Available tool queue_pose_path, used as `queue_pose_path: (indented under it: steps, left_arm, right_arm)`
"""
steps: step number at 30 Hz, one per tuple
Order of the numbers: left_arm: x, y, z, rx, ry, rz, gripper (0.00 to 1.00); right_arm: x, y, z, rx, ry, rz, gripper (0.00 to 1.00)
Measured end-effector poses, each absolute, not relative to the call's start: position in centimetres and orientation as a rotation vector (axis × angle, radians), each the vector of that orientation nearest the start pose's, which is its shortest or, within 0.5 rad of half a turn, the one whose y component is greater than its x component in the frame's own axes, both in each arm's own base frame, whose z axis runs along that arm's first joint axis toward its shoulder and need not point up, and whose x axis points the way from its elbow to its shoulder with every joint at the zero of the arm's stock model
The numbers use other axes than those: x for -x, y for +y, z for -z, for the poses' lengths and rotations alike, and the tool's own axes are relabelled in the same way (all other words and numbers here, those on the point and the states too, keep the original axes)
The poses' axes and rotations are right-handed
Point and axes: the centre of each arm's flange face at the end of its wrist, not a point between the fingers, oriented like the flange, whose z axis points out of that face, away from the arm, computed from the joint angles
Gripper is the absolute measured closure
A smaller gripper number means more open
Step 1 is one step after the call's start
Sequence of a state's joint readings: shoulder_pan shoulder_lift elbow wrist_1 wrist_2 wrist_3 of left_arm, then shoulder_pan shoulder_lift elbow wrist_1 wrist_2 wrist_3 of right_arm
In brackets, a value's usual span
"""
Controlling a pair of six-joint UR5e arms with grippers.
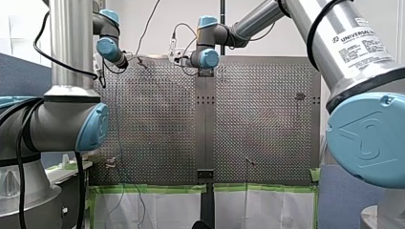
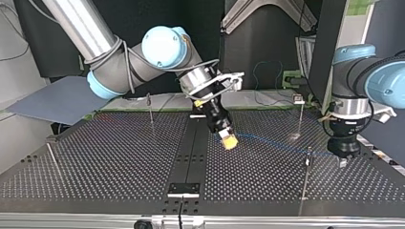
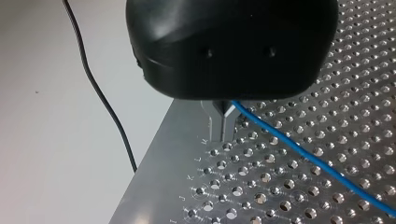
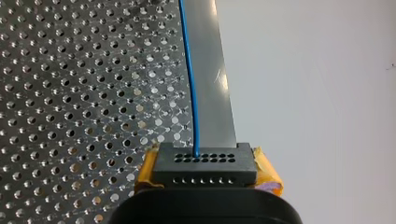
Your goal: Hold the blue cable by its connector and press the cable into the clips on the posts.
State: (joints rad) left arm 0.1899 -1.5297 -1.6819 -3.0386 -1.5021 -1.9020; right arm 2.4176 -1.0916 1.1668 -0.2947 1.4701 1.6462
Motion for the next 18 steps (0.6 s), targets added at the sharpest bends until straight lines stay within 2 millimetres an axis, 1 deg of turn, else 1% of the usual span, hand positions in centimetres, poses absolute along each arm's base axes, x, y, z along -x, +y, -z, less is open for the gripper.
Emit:
queue_pose_path:
  steps: [10, 18]
  left_arm:
    - [-49.4, -5.0, -46.3, 0.345, 1.505, 0.166, 1.0]
    - [-49.2, -4.7, -46.3, 0.373, 1.504, 0.152, 1.0]
  right_arm:
    - [-62.3, -36.1, -43.4, 2.174, 0.763, 2.746, 1.0]
    - [-62.9, -35.0, -43.5, 2.185, 0.716, 2.745, 1.0]
